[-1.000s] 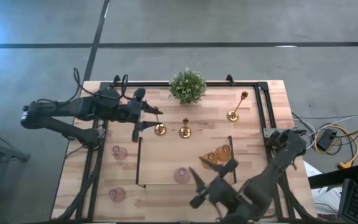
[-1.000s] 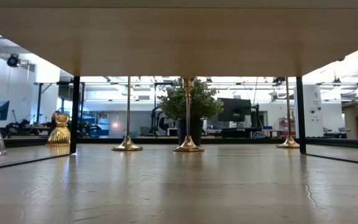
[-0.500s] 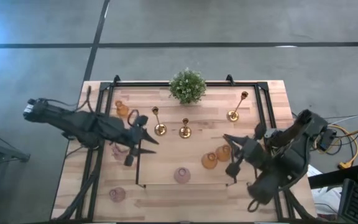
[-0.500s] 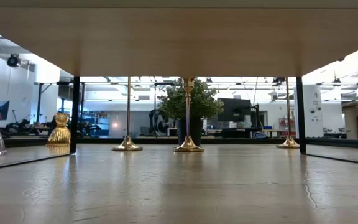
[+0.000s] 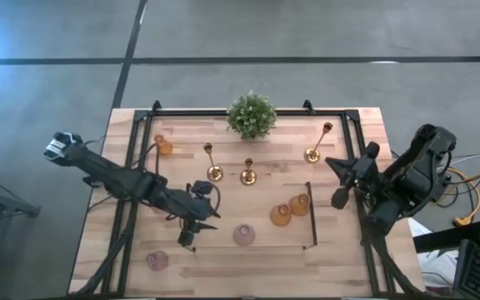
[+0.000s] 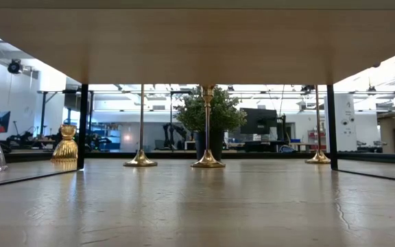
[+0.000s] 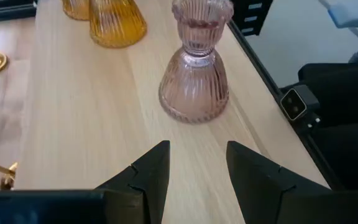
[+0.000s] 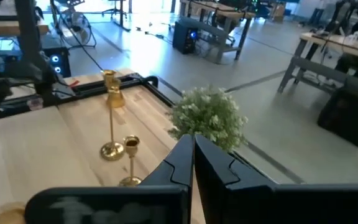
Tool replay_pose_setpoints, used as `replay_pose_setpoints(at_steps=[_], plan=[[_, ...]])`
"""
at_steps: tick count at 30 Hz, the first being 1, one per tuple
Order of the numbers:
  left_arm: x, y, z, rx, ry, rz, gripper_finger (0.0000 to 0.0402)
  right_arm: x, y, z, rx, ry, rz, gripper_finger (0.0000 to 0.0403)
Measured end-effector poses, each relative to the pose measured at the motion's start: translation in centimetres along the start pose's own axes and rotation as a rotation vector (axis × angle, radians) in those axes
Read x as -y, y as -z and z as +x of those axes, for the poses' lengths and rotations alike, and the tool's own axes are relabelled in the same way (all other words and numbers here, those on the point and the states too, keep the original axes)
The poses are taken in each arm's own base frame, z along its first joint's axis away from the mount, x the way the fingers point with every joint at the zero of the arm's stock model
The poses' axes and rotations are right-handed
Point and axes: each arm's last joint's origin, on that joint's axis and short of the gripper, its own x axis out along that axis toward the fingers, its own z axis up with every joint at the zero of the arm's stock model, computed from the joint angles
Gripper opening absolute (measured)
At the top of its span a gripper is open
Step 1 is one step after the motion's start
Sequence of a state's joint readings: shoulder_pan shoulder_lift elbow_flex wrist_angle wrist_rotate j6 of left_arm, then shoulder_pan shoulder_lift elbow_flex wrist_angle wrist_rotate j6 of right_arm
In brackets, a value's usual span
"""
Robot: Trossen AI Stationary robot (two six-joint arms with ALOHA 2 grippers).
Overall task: Pick & Place candle stick holders
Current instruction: Put the top violet candle holder on the shelf
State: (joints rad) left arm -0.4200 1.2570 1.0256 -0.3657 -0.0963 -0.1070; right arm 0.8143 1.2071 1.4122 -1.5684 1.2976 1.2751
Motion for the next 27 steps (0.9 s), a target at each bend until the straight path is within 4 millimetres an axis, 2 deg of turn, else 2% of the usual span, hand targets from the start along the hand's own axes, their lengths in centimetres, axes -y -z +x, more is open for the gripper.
replay_pose_setpoints(at_steps=[6, 15, 22, 27], plan=[[0.5, 0.0, 0.6, -0.002, 0.068, 0.068, 0.0138, 2.0, 1.7, 0.3, -0.001, 0.005, 0.007, 0.0008], [0.8, -0.9, 0.5, 0.095, 0.168, 0.176, 0.0012, 3.4, 3.0, 0.5, 0.001, 0.009, 0.028, 0.0008], [0.8, -1.2, 1.4, 0.129, 0.268, 0.216, 0.0004, 3.5, 3.3, 0.6, 0.001, 0.012, 0.017, 0.0008], [-0.1, -1.2, 2.5, 0.116, 0.279, 0.218, 0.0003, 3.5, 3.3, 0.6, 0.001, 0.011, 0.016, 0.0008]])
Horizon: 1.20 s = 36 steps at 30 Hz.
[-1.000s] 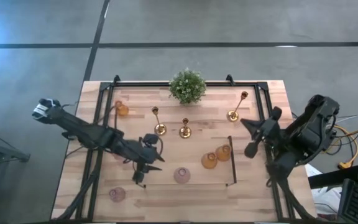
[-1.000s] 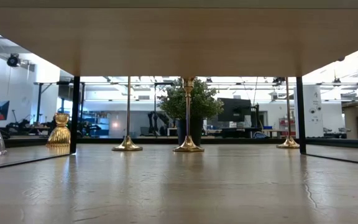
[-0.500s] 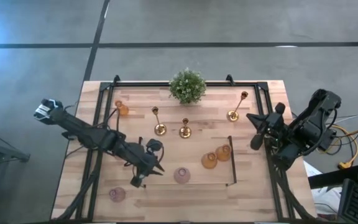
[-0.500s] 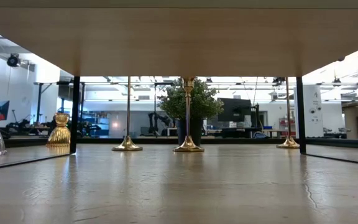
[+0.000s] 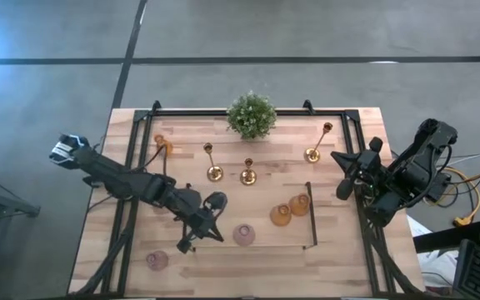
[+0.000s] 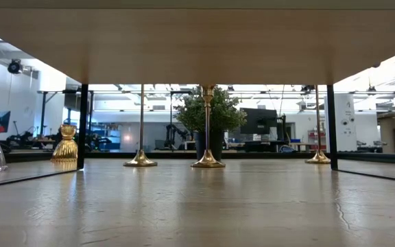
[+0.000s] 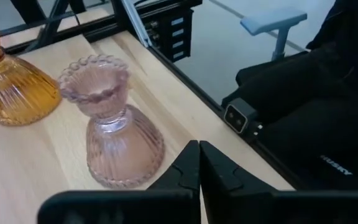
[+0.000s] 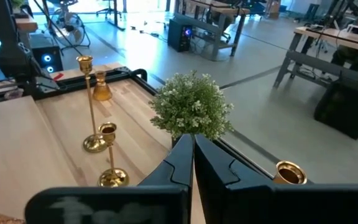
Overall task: Pick & Place candle stick holders
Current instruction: Put the top violet candle holder on the shelf
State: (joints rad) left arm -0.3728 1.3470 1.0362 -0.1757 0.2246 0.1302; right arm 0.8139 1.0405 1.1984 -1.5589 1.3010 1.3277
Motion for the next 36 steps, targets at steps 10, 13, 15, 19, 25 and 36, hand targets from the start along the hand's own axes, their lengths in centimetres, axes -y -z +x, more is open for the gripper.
replay_pose_setpoints(at_steps=[10, 13, 15, 19, 25, 36], plan=[[-2.6, 0.1, 2.0, -0.017, 0.078, -0.049, 0.0001, 0.0, 0.1, 0.0, -0.001, 0.000, -0.006, 0.0008], [-3.1, 0.0, 2.6, -0.018, 0.084, -0.046, 0.0001, 0.0, 0.1, 0.0, -0.002, 0.000, -0.006, 0.0008], [-3.5, 0.0, 3.0, -0.024, 0.084, -0.048, 0.0001, 0.0, 0.1, 0.0, -0.004, 0.000, -0.007, 0.0008], [-4.3, -0.1, 3.5, -0.031, 0.089, -0.051, 0.0001, 0.0, 0.1, 0.0, -0.017, -0.003, -0.007, 0.0008], [-5.6, -0.3, 3.7, -0.024, 0.083, -0.058, 0.0000, -0.1, 0.2, 0.0, -0.021, -0.002, -0.013, 0.0008], [-6.7, -0.7, 3.6, -0.009, 0.062, -0.044, 0.0000, -0.2, 0.9, 0.2, -0.024, 0.004, -0.033, 0.0008]])
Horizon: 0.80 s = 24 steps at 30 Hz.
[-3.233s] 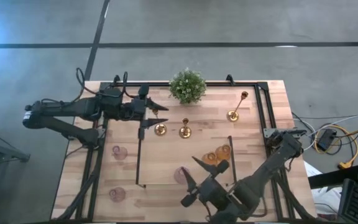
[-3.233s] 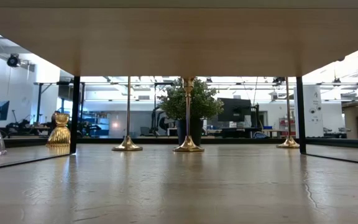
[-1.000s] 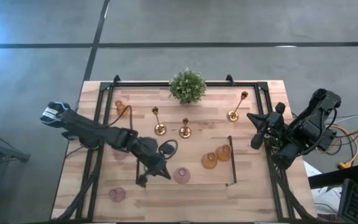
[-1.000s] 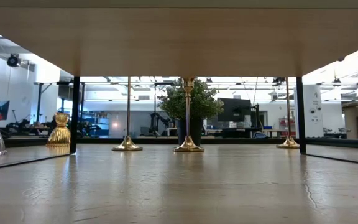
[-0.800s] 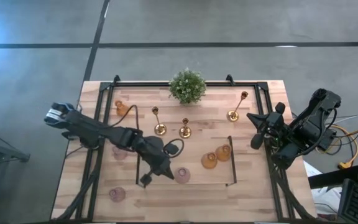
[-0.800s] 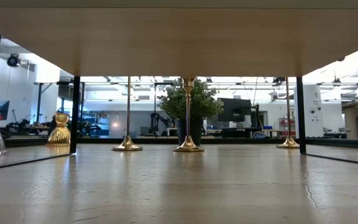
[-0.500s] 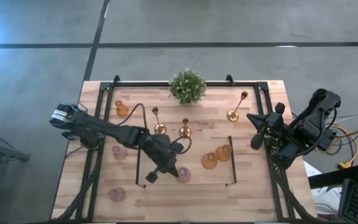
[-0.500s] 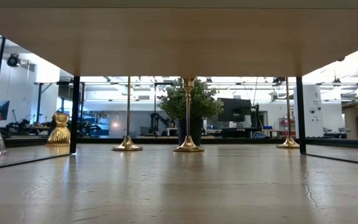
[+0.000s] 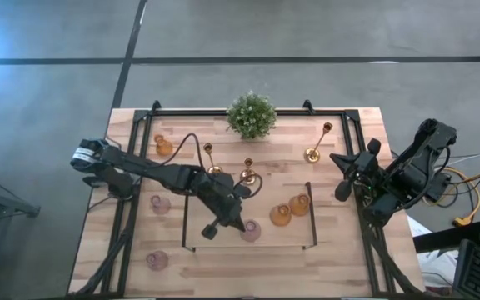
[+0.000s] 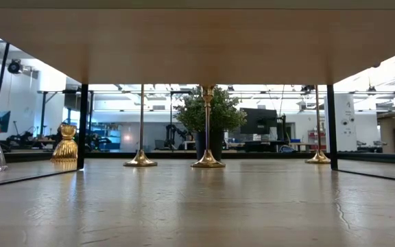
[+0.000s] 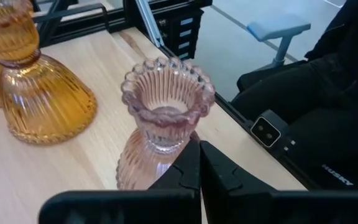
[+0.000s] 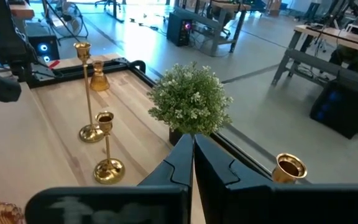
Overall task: Pick & Place candle stick holders
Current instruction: Put the top violet candle holder on the shelf
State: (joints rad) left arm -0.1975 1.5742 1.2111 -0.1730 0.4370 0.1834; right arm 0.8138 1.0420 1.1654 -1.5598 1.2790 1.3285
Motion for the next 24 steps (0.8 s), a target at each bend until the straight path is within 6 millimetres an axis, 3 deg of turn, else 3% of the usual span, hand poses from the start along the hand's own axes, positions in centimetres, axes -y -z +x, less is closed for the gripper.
replay_pose_setpoints(at_steps=[24], plan=[[-1.4, -0.4, -0.6, 0.066, -0.027, 0.013, 0.0000, 0.0, 0.1, 0.0, 0.000, 0.001, 0.004, 0.0008]])
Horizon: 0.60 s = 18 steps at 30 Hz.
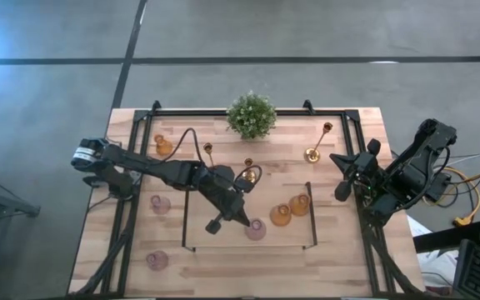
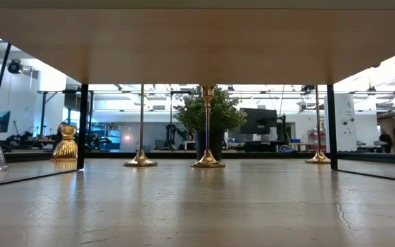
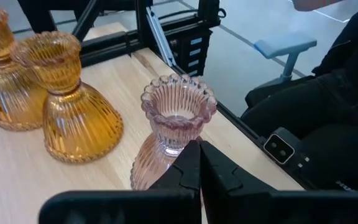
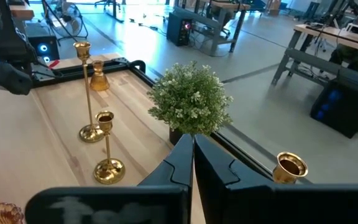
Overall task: Pick & Place candle stick holders
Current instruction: Put the top violet candle holder on the shelf
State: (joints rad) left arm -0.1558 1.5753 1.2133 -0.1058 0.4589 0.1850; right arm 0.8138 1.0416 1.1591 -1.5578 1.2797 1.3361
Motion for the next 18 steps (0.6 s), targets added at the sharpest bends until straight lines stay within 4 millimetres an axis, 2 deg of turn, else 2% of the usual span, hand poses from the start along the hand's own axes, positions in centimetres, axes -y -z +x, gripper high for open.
replay_pose_setpoints(at_steps=[6, 18], plan=[[0.2, 0.6, -0.3, -0.088, 0.020, -0.058, 0.0000, 0.0, 0.0, 0.0, 0.000, 0.000, 0.000, 0.0008], [0.6, 0.3, 1.0, -0.009, 0.132, -0.034, 0.0000, 0.0, 0.0, 0.0, 0.000, 0.000, -0.003, 0.0008]])
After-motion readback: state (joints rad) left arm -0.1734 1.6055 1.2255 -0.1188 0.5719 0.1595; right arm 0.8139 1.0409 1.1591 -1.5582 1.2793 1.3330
